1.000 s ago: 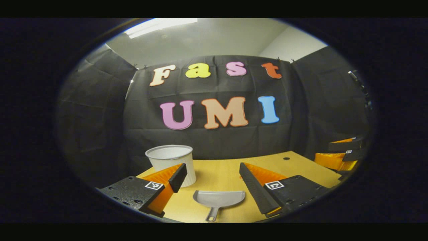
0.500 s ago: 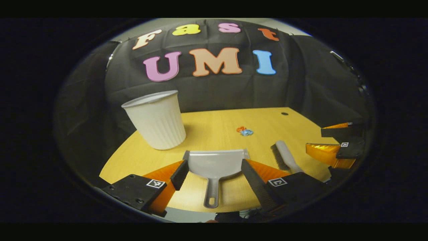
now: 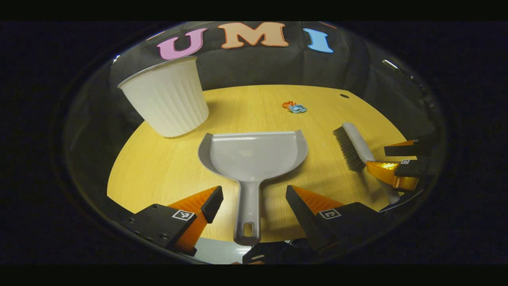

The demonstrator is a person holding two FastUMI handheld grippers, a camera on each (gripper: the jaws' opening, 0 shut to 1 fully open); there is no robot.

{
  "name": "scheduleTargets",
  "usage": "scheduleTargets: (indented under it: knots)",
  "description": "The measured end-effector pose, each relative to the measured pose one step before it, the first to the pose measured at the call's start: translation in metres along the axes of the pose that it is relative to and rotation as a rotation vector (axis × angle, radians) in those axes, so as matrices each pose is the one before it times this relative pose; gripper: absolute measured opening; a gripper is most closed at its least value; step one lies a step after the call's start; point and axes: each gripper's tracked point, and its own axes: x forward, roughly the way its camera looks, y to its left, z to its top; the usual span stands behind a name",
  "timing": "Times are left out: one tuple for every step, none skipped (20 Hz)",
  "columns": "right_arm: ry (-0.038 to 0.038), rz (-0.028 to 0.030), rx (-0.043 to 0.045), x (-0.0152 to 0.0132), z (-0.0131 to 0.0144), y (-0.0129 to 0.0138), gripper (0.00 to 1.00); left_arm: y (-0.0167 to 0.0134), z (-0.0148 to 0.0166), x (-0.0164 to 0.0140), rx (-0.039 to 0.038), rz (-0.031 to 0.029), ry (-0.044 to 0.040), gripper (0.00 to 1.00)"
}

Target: Pick up the small broom and dustpan from the desktop, sweep the trash into the dustpan with the broom, and then empty the trash into the garbage bin.

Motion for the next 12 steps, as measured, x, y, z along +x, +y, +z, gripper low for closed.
scheduleTargets:
  knots:
    - [0.03307,0.00797,0.00690,0.00431,-0.00375,0.00118,0.87,-0.00067,-0.00240,0.00245,0.00229,-0.00429,0.01940,0.96]
    - [0.02537,0.01057,0.00620,0.00358,-0.00241,0.00202,0.84,-0.00245,-0.00036,0.00432,-0.00464,-0.00630,0.01483,0.94]
    - [0.02487,0.00611,0.00295,0.00406,-0.00158,0.00186,0.78,-0.00291,-0.00231,0.00366,-0.00772,-0.00645,0.01652,0.87]
    - [0.01544,0.00466,0.00532,0.00245,-0.00065,0.00188,0.73,-0.00237,-0.00116,0.00130,-0.00602,-0.00887,0.01209,0.87]
    - [0.00747,-0.00203,0.00257,0.00282,0.00048,0.00095,0.68,0.00126,-0.00196,0.00131,0.00025,0.00485,0.00992,0.76]
    - [-0.00594,-0.01102,0.00092,0.00058,0.00264,-0.00246,0.61,0.00286,0.00005,0.00173,0.00691,0.00623,0.00317,0.72]
    - [-0.00681,-0.01219,-0.00398,0.00137,0.00304,-0.00473,0.44,0.00353,0.00074,0.00149,0.00273,0.00838,-0.00206,0.60]
    - [-0.00387,-0.00578,-0.00736,-0.00141,0.00084,-0.00374,0.40,0.00108,-0.00088,0.00062,-0.01566,-0.00294,0.00317,0.49]
    - [-0.01408,0.01207,-0.00609,0.00139,-0.00017,0.00131,0.31,-0.00254,0.00094,0.00043,-0.00754,-0.01373,-0.00269,0.33]
    - [-0.00841,0.01328,0.00391,-0.00132,0.00117,0.00072,0.30,0.00083,-0.00003,-0.00173,-0.00811,-0.00604,0.00089,0.33]
    - [-0.00959,0.01408,0.00624,-0.00020,0.00008,-0.00022,0.26,-0.00007,-0.00028,-0.00007,-0.01156,-0.00771,0.00346,0.31]
    - [-0.01098,0.00604,0.00841,-0.00016,0.00289,-0.00190,0.24,-0.00086,0.00372,0.00051,-0.00934,-0.00711,-0.01326,0.30]
